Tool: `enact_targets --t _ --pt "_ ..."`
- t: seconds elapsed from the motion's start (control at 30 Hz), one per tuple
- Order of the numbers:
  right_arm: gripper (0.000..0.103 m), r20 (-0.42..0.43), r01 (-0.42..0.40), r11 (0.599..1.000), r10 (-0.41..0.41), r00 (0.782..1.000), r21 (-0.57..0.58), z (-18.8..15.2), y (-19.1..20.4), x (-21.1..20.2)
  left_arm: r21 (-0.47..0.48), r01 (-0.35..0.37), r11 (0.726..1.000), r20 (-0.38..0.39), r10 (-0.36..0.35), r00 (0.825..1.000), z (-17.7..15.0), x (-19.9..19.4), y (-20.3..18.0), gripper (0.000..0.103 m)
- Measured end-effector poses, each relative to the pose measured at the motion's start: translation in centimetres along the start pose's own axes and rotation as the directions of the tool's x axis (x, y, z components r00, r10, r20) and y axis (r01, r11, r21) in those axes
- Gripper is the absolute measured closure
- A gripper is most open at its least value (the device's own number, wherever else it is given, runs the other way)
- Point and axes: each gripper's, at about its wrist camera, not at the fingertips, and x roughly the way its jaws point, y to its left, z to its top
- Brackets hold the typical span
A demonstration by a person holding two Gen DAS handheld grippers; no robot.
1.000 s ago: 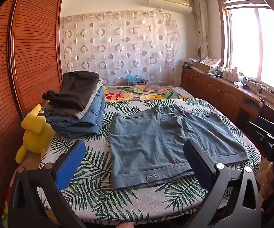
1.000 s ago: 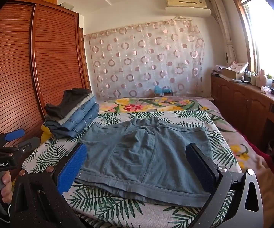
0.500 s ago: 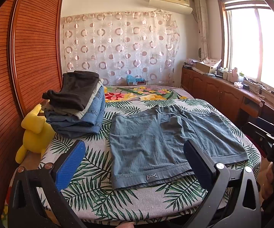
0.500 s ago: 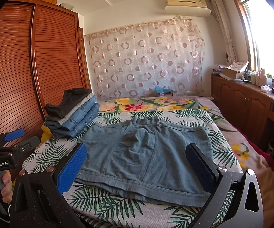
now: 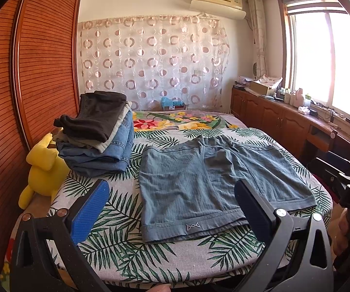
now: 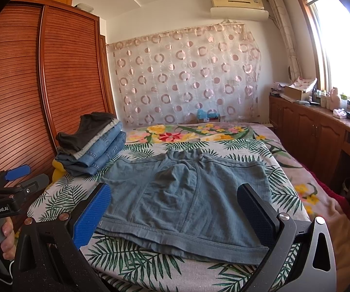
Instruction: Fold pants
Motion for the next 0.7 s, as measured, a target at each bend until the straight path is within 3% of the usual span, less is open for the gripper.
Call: enact_targets --t 0.7 --pt "0.000 0.000 0.000 1.000 0.000 1.000 0.001 0.01 -0.03 -0.17 -0.004 0.002 1.000 0.011 -0.002 1.000 0.08 -0.48 -0.03 0.000"
